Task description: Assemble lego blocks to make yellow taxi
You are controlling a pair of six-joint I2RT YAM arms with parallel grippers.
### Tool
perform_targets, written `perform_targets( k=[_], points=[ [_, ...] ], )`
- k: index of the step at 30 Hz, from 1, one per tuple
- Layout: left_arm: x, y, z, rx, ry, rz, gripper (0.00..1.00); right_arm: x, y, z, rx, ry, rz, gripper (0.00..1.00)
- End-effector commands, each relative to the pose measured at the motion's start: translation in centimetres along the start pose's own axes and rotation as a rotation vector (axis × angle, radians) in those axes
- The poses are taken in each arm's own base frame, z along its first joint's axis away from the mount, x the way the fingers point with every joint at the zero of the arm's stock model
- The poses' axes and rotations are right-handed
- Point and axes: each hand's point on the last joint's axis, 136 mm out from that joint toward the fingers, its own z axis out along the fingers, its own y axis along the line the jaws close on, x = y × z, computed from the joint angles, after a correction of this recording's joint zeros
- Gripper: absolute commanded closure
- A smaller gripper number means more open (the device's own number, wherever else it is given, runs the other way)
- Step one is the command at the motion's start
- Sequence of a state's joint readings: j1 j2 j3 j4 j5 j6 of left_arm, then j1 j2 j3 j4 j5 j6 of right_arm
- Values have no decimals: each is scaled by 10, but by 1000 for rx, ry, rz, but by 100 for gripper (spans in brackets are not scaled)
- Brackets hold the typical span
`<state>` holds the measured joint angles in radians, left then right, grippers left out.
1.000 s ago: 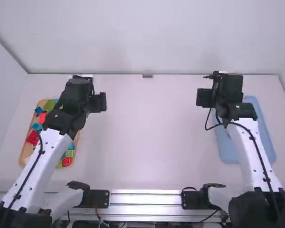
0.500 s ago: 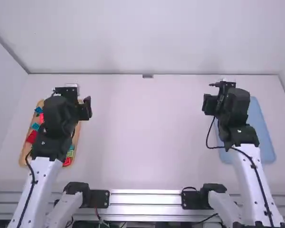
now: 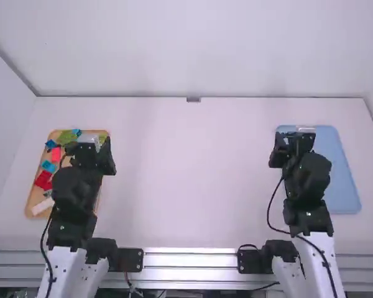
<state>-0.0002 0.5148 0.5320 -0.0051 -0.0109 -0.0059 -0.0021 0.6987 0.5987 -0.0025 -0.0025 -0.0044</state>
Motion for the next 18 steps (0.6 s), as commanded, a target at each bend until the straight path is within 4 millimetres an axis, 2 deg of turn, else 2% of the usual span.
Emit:
perform_targets(
  k=[1, 14, 18],
  points=[
    [12, -2, -6, 11, -6, 6, 74, 17, 0, -6, 0, 5, 4, 73],
    [74, -1, -21, 11, -6, 6, 99, 83, 1, -27, 0, 5, 4, 99],
    [90, -1, -23, 11, -6, 6, 100, 102, 1, -29, 0, 5, 4, 100]
  ],
)
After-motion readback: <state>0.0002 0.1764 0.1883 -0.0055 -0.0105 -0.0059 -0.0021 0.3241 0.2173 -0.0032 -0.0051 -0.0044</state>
